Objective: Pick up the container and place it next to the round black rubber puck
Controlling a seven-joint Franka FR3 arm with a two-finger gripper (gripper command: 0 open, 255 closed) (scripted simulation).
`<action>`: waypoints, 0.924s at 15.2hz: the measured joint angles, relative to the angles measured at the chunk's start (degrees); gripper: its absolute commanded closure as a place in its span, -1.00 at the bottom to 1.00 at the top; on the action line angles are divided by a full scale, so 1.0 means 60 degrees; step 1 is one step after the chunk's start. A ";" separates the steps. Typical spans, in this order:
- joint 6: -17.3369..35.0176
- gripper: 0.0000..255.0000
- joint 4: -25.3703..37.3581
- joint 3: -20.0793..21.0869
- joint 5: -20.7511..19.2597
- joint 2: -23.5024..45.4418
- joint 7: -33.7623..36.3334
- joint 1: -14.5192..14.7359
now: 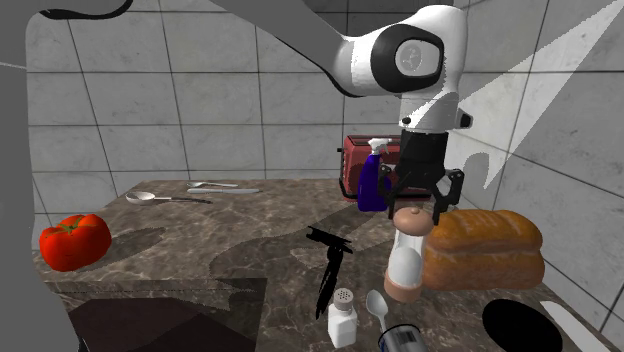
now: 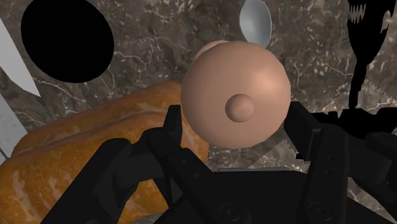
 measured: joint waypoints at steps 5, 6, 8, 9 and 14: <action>0.0003 -1.00 -0.0001 0.0000 0.0000 -0.0001 0.0000 0.0000; 0.0003 -1.00 -0.0001 0.0000 0.0000 -0.0001 0.0000 0.0000; -0.0125 -1.00 0.0088 -0.0006 -0.0018 -0.0043 0.0003 0.0003; -0.0370 -1.00 0.0245 -0.0008 -0.0056 -0.0143 0.0038 0.0027; -0.1112 -1.00 0.0883 -0.0011 -0.0096 -0.0252 0.0068 0.0048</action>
